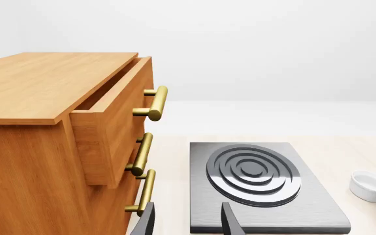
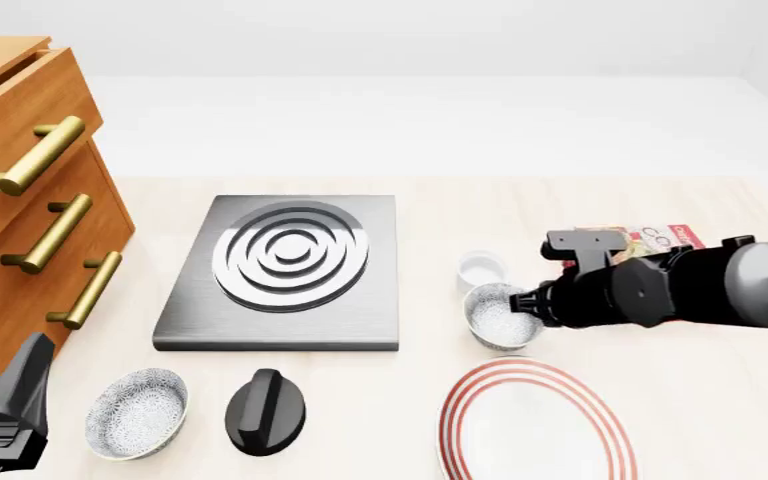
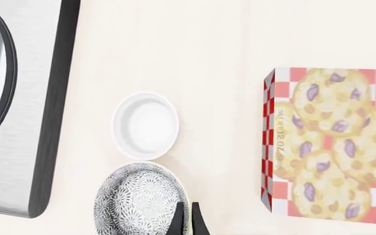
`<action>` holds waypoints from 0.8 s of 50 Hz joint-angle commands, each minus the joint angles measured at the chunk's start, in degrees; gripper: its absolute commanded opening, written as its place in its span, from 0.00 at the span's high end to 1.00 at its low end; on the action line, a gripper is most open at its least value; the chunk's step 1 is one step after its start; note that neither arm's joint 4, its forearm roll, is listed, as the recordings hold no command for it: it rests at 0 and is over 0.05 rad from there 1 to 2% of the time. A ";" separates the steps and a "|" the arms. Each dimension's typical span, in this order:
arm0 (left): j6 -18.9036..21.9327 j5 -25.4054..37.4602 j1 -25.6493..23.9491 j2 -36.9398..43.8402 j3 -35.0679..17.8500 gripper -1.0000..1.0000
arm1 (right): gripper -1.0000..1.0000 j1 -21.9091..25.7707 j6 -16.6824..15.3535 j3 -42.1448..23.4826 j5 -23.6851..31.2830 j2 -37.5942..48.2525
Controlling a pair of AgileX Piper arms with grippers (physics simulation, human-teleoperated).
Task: Pick the akita bowl between the plate and the ramekin and place it on the plate.
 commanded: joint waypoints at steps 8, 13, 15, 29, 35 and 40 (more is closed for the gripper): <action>0.00 0.00 -0.01 0.00 0.00 0.00 | 1.00 -0.79 -1.07 0.22 0.59 -1.74; 0.00 0.00 -0.01 0.01 0.00 0.00 | 1.00 -1.38 -1.06 -0.78 3.75 -5.89; 0.01 0.00 0.00 0.00 0.00 0.00 | 1.00 -1.34 -0.98 -1.20 5.09 -7.64; 0.00 0.00 -0.01 0.01 0.00 0.00 | 1.00 0.27 -0.54 -3.00 9.12 -12.92; -0.01 0.00 -0.01 0.00 0.00 0.00 | 1.00 1.18 0.31 -4.33 12.21 -16.30; 0.00 0.00 0.01 -0.02 0.00 0.00 | 1.00 1.60 0.17 -4.78 14.58 -19.54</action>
